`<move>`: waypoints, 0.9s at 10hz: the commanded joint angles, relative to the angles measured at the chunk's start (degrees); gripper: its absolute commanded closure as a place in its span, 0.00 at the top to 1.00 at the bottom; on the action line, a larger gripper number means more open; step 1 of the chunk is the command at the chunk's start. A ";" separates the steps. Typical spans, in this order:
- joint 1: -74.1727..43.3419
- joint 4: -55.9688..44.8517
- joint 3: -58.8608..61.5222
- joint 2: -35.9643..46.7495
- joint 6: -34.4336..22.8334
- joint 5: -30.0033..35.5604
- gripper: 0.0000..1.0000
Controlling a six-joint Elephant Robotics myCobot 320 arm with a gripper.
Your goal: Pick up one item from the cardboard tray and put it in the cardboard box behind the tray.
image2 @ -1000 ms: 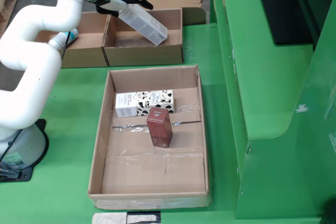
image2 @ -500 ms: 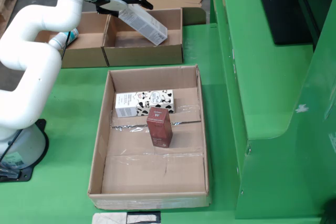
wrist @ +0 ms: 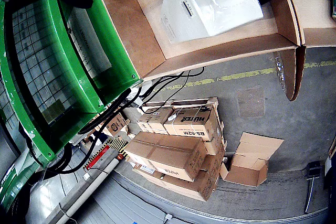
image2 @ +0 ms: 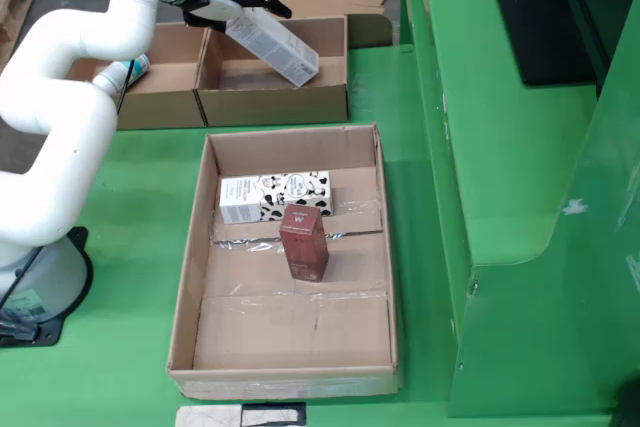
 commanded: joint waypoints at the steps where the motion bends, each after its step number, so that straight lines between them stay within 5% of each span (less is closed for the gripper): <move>1: -0.41 0.77 1.75 1.95 0.28 -0.68 1.00; 9: -4.61 0.77 1.75 4.06 -4.09 -0.67 1.00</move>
